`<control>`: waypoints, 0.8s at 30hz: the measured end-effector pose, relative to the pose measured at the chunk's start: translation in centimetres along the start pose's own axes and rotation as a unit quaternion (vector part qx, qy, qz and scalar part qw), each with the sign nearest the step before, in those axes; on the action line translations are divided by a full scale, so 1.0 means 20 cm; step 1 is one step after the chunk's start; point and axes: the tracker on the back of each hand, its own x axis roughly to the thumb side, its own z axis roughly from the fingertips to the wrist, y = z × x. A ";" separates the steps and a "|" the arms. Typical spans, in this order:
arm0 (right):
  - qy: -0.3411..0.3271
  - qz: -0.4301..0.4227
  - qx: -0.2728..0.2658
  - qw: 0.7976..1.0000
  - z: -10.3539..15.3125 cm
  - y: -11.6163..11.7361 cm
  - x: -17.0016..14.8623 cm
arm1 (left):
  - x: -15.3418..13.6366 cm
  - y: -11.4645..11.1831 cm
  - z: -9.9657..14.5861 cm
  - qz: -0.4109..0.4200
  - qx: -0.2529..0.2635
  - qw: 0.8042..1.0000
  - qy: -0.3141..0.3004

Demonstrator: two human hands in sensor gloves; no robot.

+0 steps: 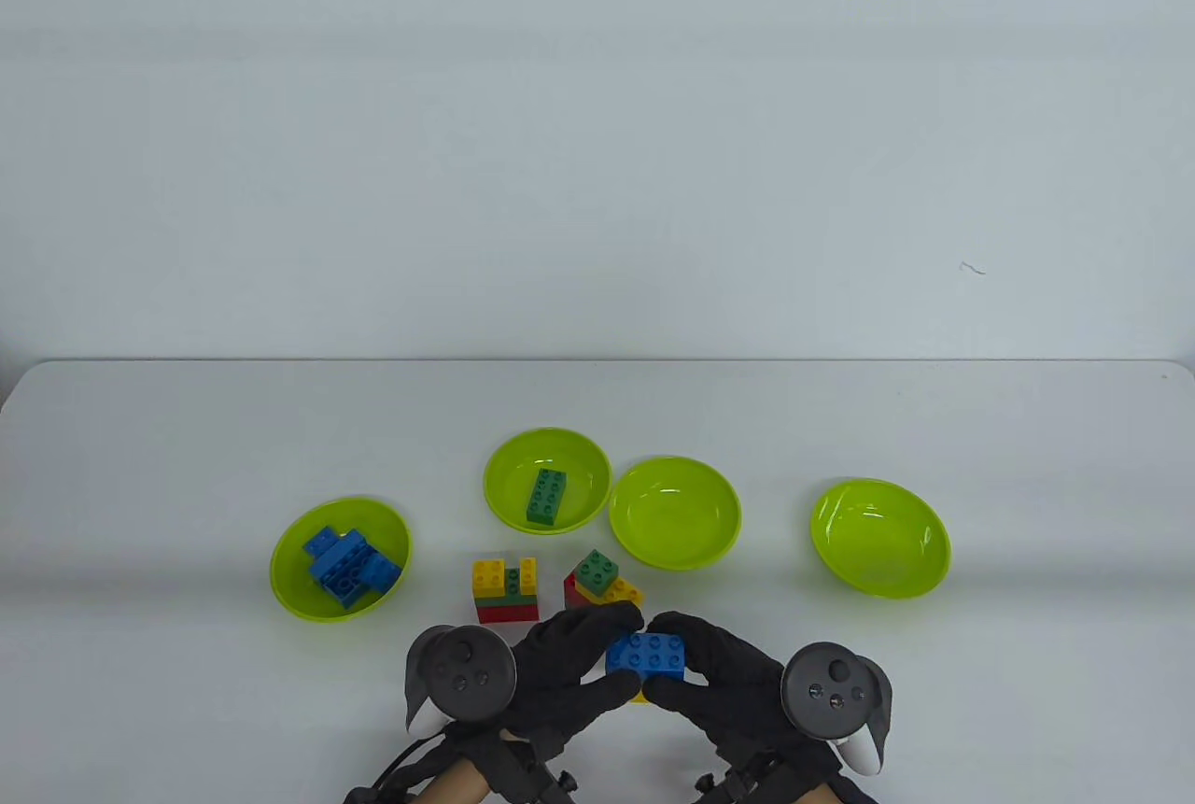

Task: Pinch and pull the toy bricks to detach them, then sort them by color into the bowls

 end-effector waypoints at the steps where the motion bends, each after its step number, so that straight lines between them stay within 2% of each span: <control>1: 0.000 0.000 0.001 1.000 0.00 0.00 0.00 | 0.00 0.00 0.00 -0.006 0.000 1.000 -0.002; 13: -0.001 -0.032 0.008 0.999 0.01 0.01 -0.01 | 0.05 0.03 0.00 -0.049 0.040 0.998 -0.028; 19: -0.006 -0.042 0.013 0.999 0.01 0.02 -0.01 | 0.05 0.03 0.00 -0.039 0.055 0.997 -0.025; 24: -0.013 -0.017 0.006 1.000 0.00 0.01 0.00 | 0.04 0.02 0.00 -0.022 0.054 0.998 -0.015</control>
